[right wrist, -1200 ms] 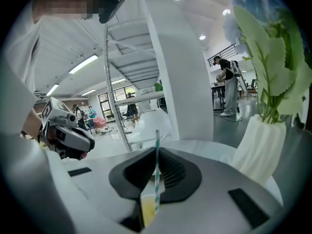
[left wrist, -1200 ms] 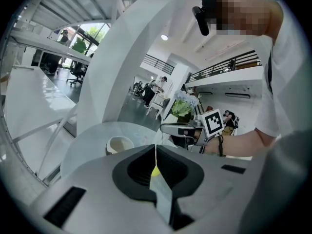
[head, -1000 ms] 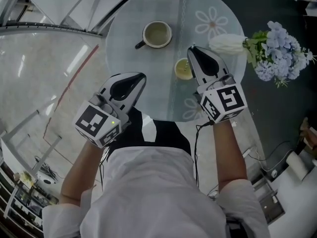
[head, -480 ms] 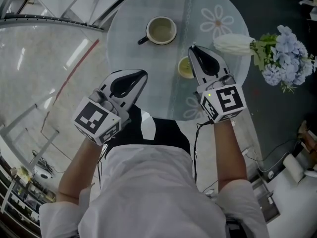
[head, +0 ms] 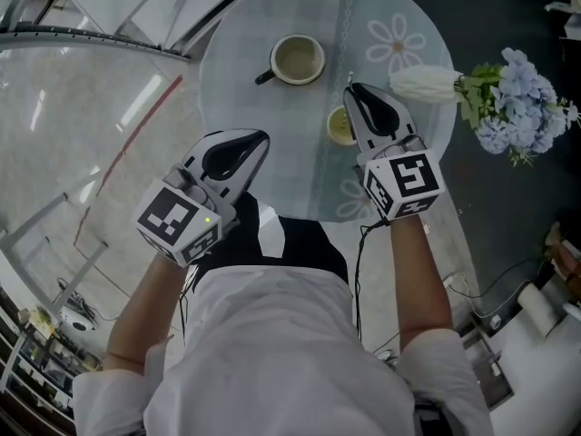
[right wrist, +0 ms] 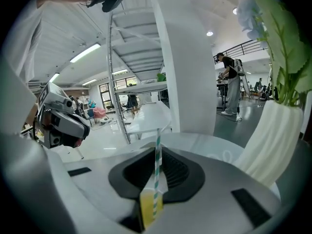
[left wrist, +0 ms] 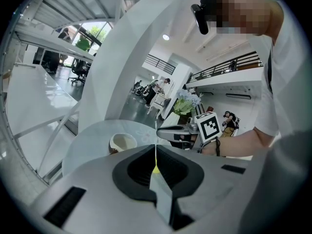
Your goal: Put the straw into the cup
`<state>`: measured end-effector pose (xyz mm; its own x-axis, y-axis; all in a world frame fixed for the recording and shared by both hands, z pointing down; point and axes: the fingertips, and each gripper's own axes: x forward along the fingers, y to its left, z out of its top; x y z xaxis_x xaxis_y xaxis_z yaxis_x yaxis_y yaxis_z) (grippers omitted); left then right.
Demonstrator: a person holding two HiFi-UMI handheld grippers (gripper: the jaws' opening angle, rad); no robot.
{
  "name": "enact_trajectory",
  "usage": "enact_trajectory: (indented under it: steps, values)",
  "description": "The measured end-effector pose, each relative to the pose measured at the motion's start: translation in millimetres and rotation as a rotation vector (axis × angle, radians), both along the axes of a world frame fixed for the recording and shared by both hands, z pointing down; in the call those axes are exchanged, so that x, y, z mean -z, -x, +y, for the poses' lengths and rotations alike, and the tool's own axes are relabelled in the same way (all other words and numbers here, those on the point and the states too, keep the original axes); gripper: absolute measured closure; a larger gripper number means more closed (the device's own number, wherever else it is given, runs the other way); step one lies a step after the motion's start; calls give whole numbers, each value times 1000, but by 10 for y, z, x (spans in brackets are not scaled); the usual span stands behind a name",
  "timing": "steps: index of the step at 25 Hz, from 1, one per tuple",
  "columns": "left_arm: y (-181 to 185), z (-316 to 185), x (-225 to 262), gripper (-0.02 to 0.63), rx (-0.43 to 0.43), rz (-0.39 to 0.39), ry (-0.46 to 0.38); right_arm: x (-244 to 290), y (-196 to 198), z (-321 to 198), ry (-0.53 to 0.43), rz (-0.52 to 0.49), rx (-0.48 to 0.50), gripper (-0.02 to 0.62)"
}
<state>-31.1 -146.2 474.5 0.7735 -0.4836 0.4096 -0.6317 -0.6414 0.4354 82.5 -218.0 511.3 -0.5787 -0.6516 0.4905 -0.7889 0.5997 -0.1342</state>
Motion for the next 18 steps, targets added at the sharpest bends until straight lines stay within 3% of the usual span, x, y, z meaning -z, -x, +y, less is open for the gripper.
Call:
enact_trajectory:
  steps: [18]
  values:
    - [-43, -87, 526, 577, -49, 15, -92, 468, -184, 202, -29, 17, -93, 557]
